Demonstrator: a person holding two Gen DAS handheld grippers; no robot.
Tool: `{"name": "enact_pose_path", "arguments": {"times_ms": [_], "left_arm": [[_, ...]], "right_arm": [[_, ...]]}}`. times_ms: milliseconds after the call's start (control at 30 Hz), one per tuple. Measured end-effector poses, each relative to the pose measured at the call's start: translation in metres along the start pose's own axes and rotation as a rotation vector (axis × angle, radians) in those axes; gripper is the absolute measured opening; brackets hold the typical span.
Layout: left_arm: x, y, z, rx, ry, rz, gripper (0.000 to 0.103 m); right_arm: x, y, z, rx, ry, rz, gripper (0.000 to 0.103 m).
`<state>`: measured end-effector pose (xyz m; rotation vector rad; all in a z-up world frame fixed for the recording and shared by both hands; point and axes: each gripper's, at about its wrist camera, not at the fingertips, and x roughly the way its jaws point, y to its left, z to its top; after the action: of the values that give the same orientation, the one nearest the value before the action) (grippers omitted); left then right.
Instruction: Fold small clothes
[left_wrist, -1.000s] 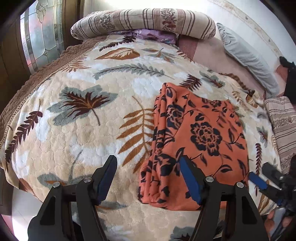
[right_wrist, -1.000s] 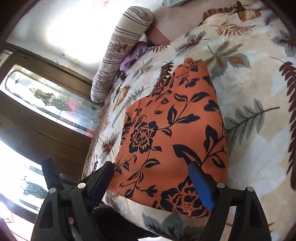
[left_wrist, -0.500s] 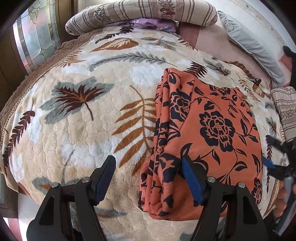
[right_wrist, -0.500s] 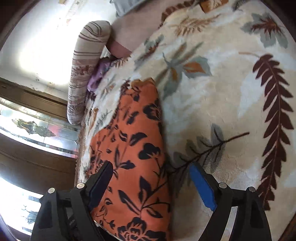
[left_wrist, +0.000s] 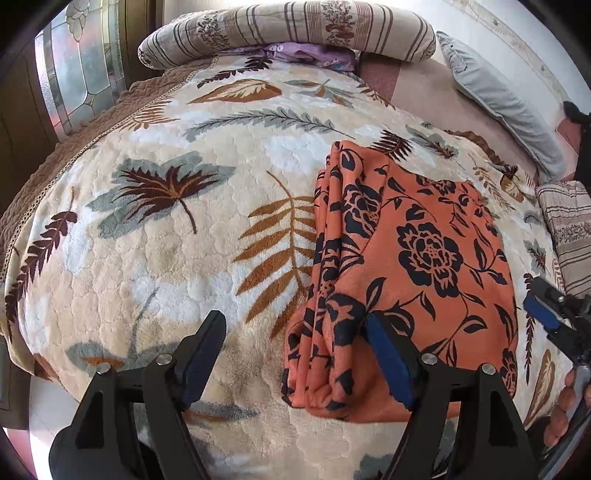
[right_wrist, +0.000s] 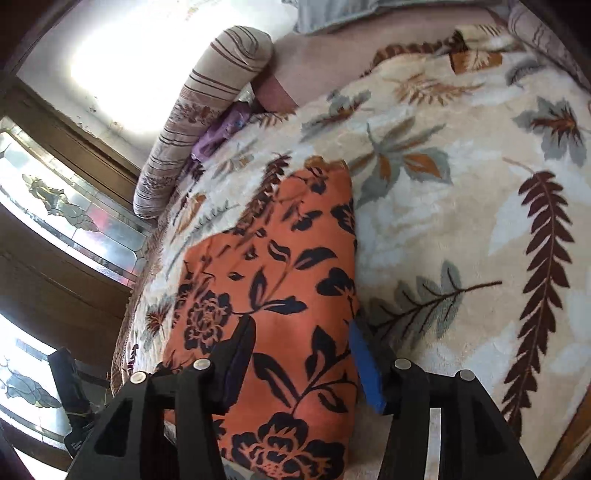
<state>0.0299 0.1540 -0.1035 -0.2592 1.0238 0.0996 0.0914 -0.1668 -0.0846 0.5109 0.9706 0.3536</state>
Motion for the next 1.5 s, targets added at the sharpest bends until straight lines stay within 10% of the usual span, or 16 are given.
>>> {"name": "enact_pose_path", "arguments": {"times_ms": [133, 233, 500, 633, 800, 1500], "left_arm": [[0.022, 0.010, -0.019, -0.014, 0.076, 0.016, 0.081], [0.004, 0.013, -0.016, -0.048, 0.043, -0.015, 0.081], [-0.005, 0.009, -0.021, -0.018, 0.025, 0.018, 0.081], [-0.003, 0.010, -0.023, -0.025, 0.033, -0.002, 0.081], [0.001, 0.012, -0.024, -0.028, 0.036, 0.002, 0.081], [-0.003, 0.012, -0.028, -0.030, 0.043, 0.002, 0.081]], "right_arm": [[-0.005, 0.017, -0.014, -0.059, 0.014, 0.049, 0.072], [0.015, 0.009, -0.022, -0.040, 0.102, -0.032, 0.074], [-0.001, 0.033, 0.013, -0.028, 0.002, 0.130, 0.075], [0.060, 0.004, 0.011, 0.079, 0.167, 0.055, 0.081], [0.025, 0.029, 0.007, 0.043, 0.052, 0.134, 0.081], [0.039, 0.041, -0.031, 0.000, 0.152, 0.161, 0.091]]}}
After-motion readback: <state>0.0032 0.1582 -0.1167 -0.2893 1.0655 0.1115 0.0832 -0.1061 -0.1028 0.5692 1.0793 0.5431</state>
